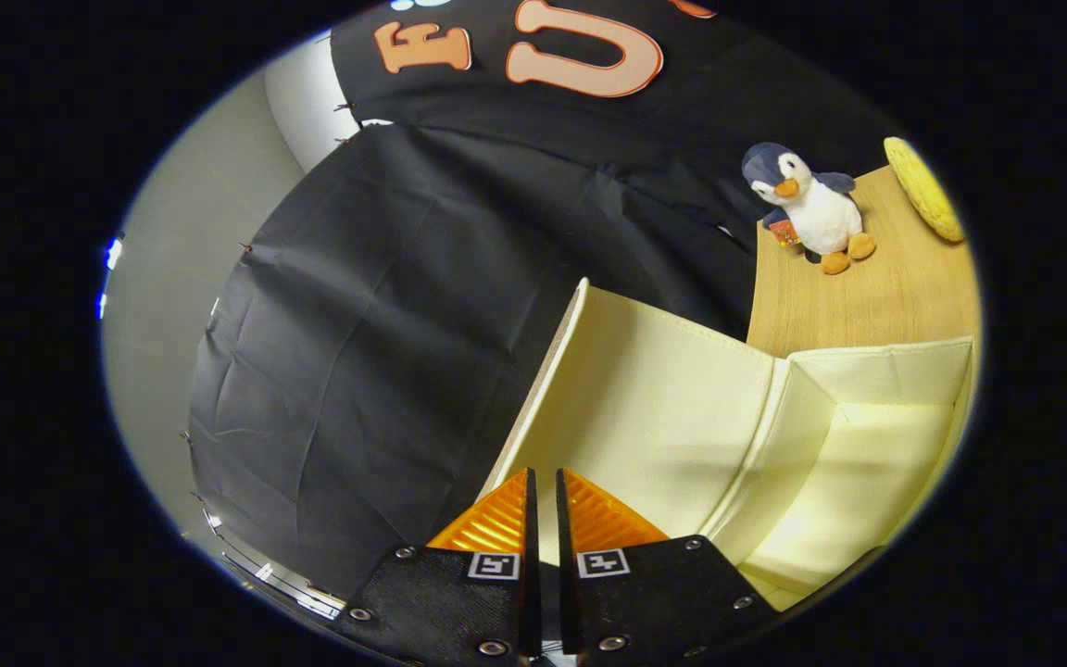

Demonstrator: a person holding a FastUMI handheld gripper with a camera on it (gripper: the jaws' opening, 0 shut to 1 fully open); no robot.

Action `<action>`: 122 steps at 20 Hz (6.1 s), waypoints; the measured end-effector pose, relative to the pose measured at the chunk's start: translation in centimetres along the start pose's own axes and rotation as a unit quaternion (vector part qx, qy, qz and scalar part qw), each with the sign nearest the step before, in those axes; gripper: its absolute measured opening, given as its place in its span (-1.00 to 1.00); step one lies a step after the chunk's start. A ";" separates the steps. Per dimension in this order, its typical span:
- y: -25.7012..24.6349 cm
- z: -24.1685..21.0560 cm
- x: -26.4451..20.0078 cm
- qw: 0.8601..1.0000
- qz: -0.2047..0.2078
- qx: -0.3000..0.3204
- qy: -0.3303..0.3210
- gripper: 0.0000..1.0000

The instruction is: Open the storage box then place both shoes into the box .Put the left shoe in first, then the right shoe, with the right side of both shoes facing outward in a uniform manner.

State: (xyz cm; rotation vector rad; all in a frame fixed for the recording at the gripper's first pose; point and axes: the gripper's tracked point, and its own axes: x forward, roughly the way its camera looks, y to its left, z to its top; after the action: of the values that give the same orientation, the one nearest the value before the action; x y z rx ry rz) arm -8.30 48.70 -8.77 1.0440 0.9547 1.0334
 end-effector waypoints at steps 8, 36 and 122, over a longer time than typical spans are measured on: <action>-4.7 0.0 -3.0 0.991 -0.099 -0.087 -0.015 -0.43; -30.0 -4.7 -33.0 0.836 -0.519 -0.177 -0.037 0.88; -14.9 -3.4 -7.3 0.934 -0.354 -0.047 0.018 0.44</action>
State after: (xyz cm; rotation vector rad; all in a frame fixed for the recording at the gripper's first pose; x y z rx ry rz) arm -10.32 39.82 -23.02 0.5231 1.1776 0.4866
